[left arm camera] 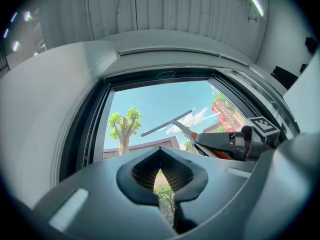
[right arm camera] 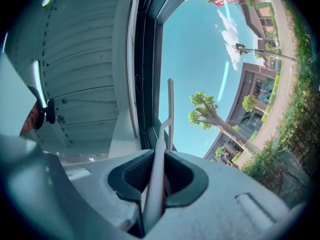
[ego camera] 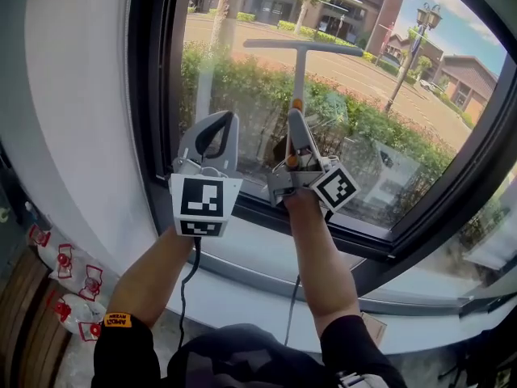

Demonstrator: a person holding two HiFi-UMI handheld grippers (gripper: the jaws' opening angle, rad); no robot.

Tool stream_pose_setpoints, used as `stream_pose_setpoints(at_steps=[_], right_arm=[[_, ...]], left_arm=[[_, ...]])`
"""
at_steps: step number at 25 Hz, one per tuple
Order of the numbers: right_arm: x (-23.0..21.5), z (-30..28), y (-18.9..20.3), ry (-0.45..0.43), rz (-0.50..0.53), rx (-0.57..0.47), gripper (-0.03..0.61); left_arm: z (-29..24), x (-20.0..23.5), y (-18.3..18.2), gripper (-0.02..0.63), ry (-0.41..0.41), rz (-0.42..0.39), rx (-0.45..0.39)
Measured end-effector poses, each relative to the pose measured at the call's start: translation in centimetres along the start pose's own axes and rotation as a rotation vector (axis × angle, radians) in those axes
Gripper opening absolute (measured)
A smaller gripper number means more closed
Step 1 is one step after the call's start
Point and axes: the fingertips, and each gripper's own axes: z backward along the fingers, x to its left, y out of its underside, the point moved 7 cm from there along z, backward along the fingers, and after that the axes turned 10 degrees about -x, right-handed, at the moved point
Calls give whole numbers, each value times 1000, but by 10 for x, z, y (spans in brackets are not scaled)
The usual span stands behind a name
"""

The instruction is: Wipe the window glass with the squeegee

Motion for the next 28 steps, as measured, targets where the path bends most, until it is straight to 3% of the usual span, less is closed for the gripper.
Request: stream_pose_setpoints(at_steps=[9,20,28], right_arm=[[-16,68,23,77,-23,29,49],[-37,179,45,243,-43,106,49],[-40,199,45,249,-28,126,50]], left_arm=[[23,-17,59,18,-5,70,128],[92,-74,147,18,2,236,342],[113,-102,168,18,24,282,409]])
